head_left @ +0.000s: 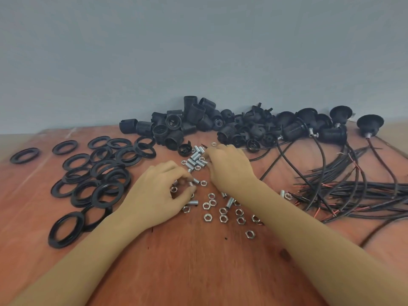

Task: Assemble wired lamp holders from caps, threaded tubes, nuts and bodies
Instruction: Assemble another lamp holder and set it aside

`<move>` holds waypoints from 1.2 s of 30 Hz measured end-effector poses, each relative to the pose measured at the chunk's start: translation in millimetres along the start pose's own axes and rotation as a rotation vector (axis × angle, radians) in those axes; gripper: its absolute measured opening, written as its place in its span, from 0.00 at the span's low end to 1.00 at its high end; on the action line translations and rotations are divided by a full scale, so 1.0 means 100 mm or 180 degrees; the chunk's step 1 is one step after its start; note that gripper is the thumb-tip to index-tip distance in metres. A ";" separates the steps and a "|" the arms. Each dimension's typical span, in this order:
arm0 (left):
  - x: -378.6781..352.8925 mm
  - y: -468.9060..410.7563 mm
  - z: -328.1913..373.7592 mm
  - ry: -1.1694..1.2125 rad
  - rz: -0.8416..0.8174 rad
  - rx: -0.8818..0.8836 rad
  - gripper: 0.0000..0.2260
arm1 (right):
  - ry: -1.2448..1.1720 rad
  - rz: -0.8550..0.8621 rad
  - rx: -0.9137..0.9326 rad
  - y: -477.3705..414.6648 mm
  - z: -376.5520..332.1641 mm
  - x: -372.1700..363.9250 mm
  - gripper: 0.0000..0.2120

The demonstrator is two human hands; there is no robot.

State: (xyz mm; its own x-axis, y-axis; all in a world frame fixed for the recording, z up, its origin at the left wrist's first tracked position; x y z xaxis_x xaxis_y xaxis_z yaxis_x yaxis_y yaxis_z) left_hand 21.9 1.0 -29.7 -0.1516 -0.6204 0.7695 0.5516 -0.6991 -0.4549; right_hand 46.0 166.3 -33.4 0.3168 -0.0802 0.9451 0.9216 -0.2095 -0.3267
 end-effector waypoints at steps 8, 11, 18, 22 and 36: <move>-0.03 0.00 0.00 -0.0036 -0.0108 -0.0169 0.04 | -0.1387 -0.0204 0.0233 0.27 0.03 0.15 0.14; -0.04 0.01 0.00 -0.0044 -0.0073 -0.0197 0.05 | -0.1624 -0.0080 0.0302 0.35 0.03 0.15 0.12; -0.05 0.01 0.01 0.0022 -0.0064 -0.0222 0.03 | -0.2208 0.0193 0.0125 0.38 0.07 0.13 0.14; -0.04 0.00 0.01 0.0055 -0.0083 -0.0236 0.03 | -0.2255 0.0192 0.0129 0.37 0.07 0.10 0.15; -0.05 0.00 0.02 0.0031 -0.0080 -0.0260 0.05 | -0.2078 0.0236 0.0492 0.34 0.00 0.11 0.20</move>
State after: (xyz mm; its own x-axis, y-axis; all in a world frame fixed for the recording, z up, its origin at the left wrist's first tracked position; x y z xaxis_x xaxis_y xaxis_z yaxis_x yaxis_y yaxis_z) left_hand 24.4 4.4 -32.4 -0.1729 -0.6054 0.7769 0.4788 -0.7410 -0.4708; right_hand 80.8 158.8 -34.3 0.4062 0.5265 0.7469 0.8984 -0.0805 -0.4318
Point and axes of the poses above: each hand's wrist, its own y-axis away from the middle knuckle, its own x-axis out of the back of the hand, z = x × y, the point moved 3 cm from there along -y, towards the middle knuckle, and after that the axes turned 8 degrees about y, right-handed, at the moved point
